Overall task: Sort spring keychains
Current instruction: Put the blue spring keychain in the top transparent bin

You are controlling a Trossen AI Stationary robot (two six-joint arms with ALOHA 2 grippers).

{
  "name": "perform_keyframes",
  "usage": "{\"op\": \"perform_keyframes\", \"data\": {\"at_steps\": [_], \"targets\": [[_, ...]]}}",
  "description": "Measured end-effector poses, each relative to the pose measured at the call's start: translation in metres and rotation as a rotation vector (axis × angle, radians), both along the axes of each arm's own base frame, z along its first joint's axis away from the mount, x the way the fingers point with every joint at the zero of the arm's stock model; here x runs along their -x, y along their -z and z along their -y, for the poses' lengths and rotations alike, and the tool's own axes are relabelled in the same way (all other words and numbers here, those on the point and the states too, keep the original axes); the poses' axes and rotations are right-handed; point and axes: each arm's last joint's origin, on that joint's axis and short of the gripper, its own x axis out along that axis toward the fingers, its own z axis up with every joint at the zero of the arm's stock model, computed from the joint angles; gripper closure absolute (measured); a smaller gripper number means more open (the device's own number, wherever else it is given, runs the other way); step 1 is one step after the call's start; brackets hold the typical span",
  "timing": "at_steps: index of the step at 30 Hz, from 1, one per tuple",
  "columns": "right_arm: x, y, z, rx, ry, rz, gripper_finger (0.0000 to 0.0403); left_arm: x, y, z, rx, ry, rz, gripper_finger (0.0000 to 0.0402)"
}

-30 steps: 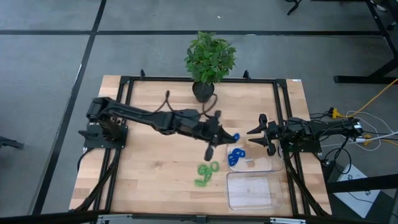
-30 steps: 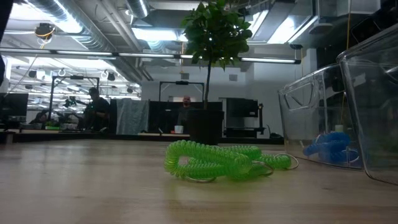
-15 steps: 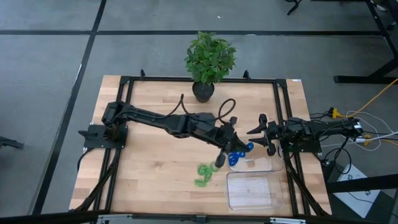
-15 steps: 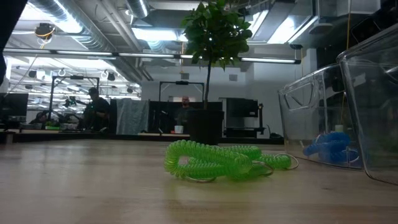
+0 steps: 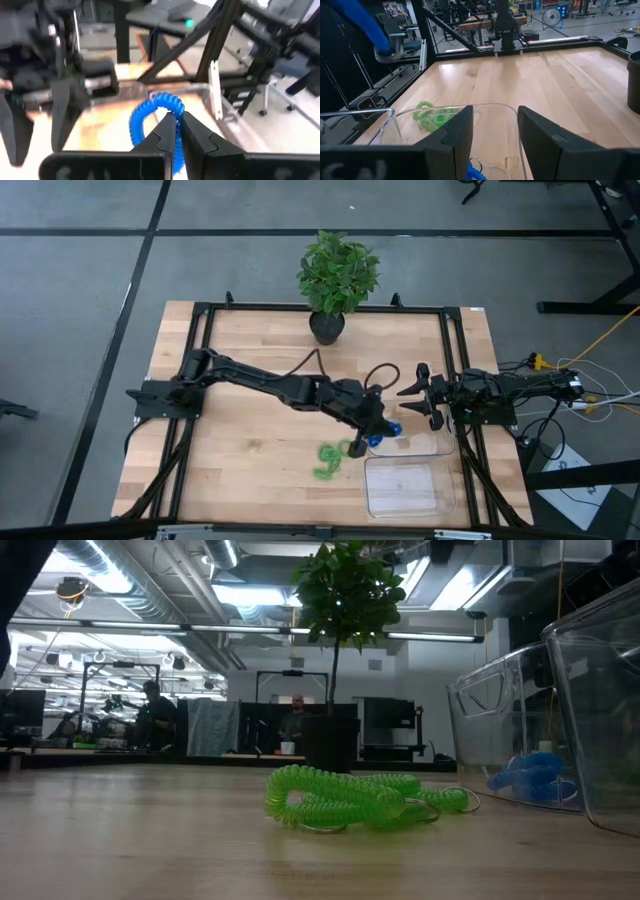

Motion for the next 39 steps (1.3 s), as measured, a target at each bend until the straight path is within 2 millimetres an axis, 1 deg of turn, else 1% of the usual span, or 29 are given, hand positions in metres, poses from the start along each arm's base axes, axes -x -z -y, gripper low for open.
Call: {"op": "perform_keyframes", "data": {"at_steps": [7, 10, 14, 26, 35, 39], "targets": [[0.000, 0.000, 0.000, 0.000, 0.000, 0.000, 0.0249, -0.006, 0.034, -0.001, -0.024, -0.005, -0.149, 0.0389], [0.000, 0.000, 0.000, 0.000, 0.000, 0.000, 0.0249, -0.008, 0.043, 0.000, -0.028, -0.005, -0.175, 0.0389], [0.000, 0.000, 0.000, 0.000, 0.000, 0.000, 0.0249, -0.008, 0.043, -0.001, -0.028, -0.007, -0.174, 0.0389], [0.000, 0.000, 0.000, 0.000, 0.000, 0.000, 0.0249, -0.010, 0.043, -0.016, 0.003, -0.055, -0.192, 0.0388], [0.000, 0.000, 0.000, 0.000, 0.000, 0.000, 0.0249, -0.010, 0.043, -0.016, 0.009, -0.064, -0.194, 0.0388], [0.000, 0.000, 0.000, 0.000, 0.000, 0.000, 0.0249, -0.010, 0.043, -0.016, 0.006, -0.068, -0.193, 0.0380]]}}
